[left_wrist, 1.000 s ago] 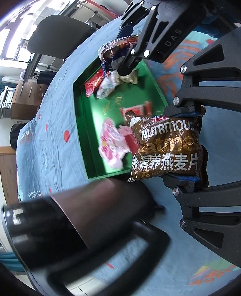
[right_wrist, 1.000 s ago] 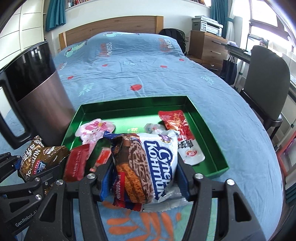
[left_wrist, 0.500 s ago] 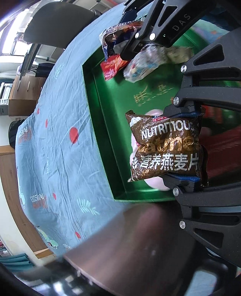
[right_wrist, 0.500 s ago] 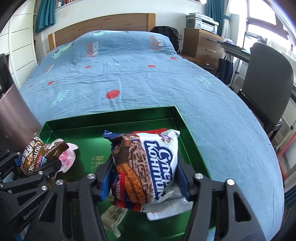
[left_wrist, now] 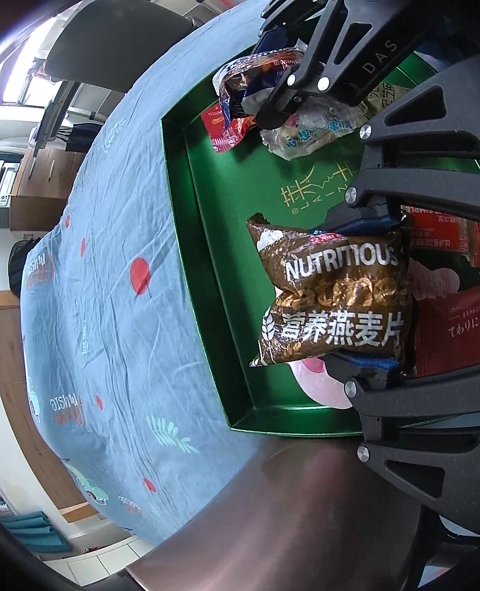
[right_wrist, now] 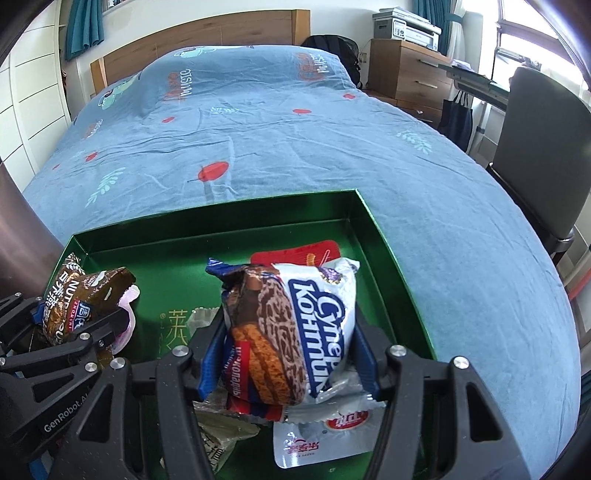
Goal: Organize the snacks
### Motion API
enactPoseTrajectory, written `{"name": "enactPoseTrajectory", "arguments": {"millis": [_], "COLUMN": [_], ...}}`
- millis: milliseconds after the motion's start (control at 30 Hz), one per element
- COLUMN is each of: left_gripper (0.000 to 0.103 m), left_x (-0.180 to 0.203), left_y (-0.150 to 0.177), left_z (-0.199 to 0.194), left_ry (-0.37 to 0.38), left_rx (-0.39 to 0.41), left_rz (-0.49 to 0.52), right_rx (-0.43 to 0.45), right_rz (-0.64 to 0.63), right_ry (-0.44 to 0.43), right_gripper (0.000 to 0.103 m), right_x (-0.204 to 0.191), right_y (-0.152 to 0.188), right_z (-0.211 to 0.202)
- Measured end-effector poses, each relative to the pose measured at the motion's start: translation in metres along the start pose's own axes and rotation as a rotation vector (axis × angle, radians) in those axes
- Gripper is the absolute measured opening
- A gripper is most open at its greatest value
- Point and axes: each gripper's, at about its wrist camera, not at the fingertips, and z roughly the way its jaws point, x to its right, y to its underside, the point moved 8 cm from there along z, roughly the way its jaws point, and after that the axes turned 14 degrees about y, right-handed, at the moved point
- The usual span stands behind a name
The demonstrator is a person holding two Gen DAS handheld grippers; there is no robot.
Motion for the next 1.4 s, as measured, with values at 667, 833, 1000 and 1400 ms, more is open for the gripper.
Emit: {"name": "enactPoseTrajectory", "arguments": {"millis": [667,833,1000,1400], "left_gripper": [0.061,0.064,0.064,0.065], "left_x": [0.012,0.013,0.007,-0.029], "left_y": [0.013,0.029,0.051,0.098], "left_z": [-0.043,-0.065,-0.089,-0.135], "left_ry": [0.016,0.040,0.062,0.017], "left_rx": [0.060,0.072,0.076,0.089], "left_rz": [0.025,0.014,-0.008,-0.068], "right_rx": [0.039,0.054,0.061,0.056], "right_rz": [0.016,0.000,-0.018,-0.043], "right_ry": [0.025,0.029,0.025,-0.001], "right_gripper": [0.103,0.103,0.103,0.103], "right_x": [0.009,0.006,-0.002,-0.029], "right_y": [0.001,0.006,0.018,0.054], "right_z": [-0.041,-0.062,-0.084,-0.135]}}
